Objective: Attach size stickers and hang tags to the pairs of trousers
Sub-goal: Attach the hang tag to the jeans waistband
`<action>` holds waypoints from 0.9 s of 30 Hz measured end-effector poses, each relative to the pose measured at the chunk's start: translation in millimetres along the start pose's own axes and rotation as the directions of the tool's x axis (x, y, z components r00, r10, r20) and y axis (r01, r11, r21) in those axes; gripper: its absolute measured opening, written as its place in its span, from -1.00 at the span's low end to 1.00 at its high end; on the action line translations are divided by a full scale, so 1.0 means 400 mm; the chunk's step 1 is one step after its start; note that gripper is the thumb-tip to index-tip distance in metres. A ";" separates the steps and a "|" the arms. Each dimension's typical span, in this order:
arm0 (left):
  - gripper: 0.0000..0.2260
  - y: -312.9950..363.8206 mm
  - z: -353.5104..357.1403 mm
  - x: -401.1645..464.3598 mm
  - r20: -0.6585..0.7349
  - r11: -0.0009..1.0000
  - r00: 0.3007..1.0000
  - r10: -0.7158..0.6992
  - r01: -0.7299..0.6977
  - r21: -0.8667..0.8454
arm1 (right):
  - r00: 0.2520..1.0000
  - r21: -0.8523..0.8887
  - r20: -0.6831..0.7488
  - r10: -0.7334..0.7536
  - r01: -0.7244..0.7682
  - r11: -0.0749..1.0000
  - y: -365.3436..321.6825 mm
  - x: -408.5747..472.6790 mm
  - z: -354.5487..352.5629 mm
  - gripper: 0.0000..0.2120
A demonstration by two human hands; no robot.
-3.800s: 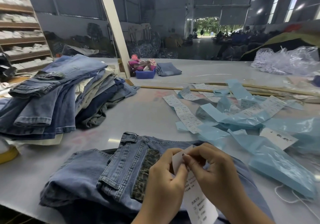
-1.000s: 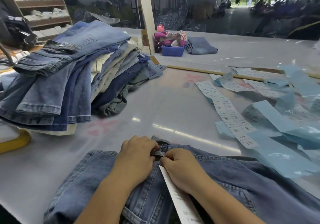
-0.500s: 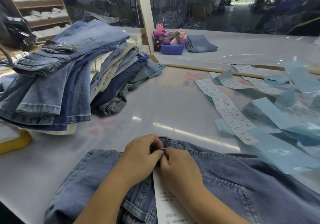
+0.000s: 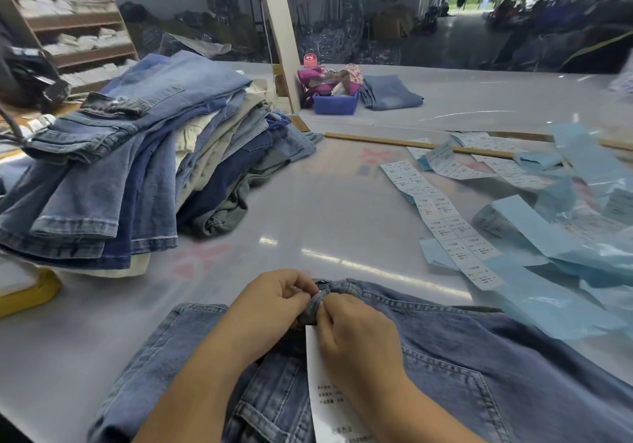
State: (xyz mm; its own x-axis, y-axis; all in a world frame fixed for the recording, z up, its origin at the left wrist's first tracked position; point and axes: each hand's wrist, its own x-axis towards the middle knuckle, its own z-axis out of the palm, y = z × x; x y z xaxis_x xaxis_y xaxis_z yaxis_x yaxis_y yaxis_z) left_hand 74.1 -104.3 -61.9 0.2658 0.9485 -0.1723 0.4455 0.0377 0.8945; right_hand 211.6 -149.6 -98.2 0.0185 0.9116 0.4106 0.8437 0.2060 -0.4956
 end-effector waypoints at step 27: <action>-0.91 0.013 0.013 -0.110 -0.280 0.960 0.938 0.205 -0.248 -0.128 | 0.960 0.191 0.278 0.042 -0.098 0.977 -0.013 -0.029 -0.120 -0.75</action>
State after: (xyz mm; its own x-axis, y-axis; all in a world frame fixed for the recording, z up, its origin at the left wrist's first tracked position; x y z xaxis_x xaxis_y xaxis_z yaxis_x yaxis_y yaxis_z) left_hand 69.2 -147.7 -51.8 0.1007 0.9854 0.1372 0.2525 -0.1587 0.9545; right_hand 232.8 -178.2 -63.5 -0.0962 0.9823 0.1607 0.7195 0.1802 -0.6707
